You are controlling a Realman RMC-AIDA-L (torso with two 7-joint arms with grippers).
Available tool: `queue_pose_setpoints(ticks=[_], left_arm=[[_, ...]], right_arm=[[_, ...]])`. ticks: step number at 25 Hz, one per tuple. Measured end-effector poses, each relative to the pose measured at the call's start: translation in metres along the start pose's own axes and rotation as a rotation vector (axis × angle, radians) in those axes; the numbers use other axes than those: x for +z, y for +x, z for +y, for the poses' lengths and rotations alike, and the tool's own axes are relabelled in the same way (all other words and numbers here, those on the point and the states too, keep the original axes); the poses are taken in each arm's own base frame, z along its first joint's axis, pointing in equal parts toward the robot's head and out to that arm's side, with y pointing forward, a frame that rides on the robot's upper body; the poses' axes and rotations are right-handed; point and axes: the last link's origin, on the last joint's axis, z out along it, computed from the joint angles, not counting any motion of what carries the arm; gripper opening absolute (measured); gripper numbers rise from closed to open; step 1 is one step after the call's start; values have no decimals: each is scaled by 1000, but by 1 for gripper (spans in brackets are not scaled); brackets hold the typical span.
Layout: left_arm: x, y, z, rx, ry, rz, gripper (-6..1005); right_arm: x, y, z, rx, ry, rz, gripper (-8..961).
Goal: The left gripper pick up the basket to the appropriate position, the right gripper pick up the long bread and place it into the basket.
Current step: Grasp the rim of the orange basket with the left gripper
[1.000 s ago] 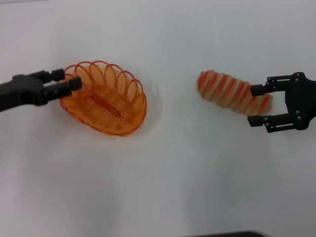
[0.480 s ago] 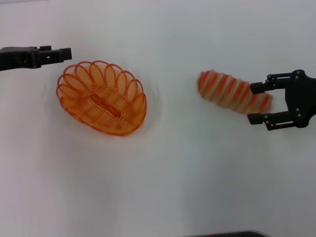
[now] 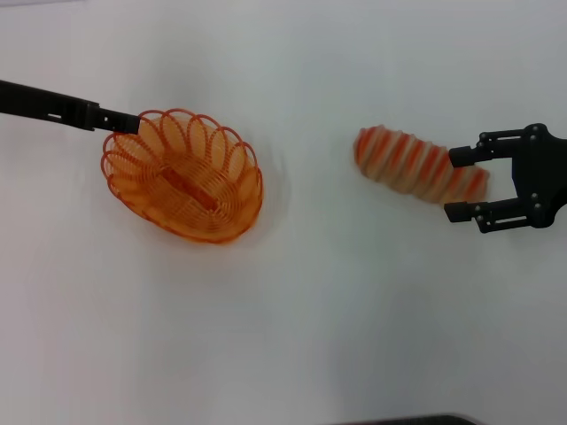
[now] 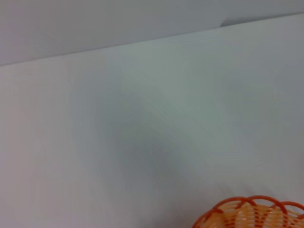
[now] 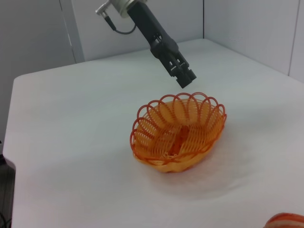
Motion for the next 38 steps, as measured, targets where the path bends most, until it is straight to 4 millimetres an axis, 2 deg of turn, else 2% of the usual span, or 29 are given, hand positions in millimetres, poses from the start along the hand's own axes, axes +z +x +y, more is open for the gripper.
queue_pose_setpoints(ticks=[11, 21, 38], left_arm=[[19, 20, 13, 130, 106, -99, 611], [34, 15, 16, 165, 134, -177, 595], [47, 10, 22, 198, 146, -212, 569]], right_arm=[[0, 0, 0, -1, 1, -1, 778], [0, -1, 0, -1, 1, -1, 778], [0, -1, -1, -4, 0, -1, 778]])
